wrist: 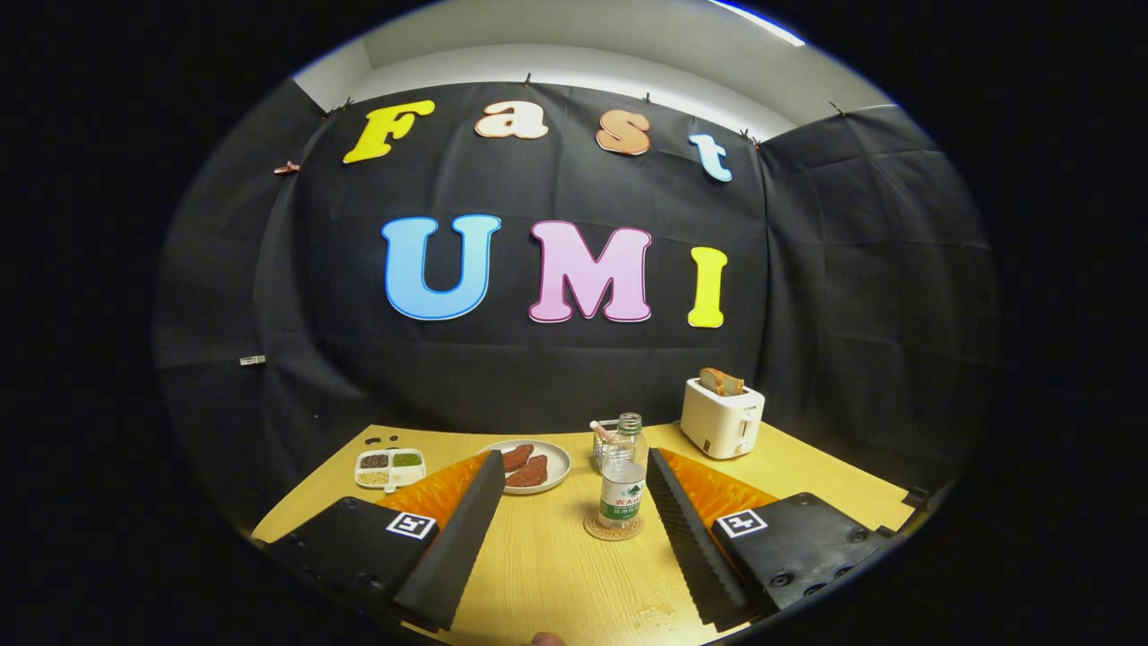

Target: Take the bottle from table, then pour the juice into the cup, finally place the bottle on the coaster

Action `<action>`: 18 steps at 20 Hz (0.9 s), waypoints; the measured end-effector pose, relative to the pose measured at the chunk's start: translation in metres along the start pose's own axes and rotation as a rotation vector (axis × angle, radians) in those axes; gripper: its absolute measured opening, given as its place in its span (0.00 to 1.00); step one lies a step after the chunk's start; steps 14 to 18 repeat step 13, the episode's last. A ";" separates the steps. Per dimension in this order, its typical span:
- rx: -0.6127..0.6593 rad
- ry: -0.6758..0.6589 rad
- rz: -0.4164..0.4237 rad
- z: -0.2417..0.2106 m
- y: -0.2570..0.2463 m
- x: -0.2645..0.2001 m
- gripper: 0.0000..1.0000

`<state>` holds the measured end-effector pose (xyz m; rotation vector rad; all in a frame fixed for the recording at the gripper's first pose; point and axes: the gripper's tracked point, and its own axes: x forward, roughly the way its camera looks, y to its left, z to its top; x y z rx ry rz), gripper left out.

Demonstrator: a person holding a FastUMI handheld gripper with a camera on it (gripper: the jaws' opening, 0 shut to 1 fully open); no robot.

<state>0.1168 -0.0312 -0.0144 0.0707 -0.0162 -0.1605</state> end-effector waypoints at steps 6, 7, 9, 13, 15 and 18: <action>0.070 0.007 0.083 0.015 0.002 -0.060 0.97; 0.052 0.012 0.095 0.014 -0.001 -0.067 0.97; 0.002 0.030 0.120 0.010 -0.015 -0.077 0.97; -0.063 0.045 0.181 0.010 -0.036 -0.084 0.97; -0.063 0.045 0.181 0.010 -0.036 -0.084 0.97; -0.063 0.045 0.181 0.010 -0.036 -0.084 0.97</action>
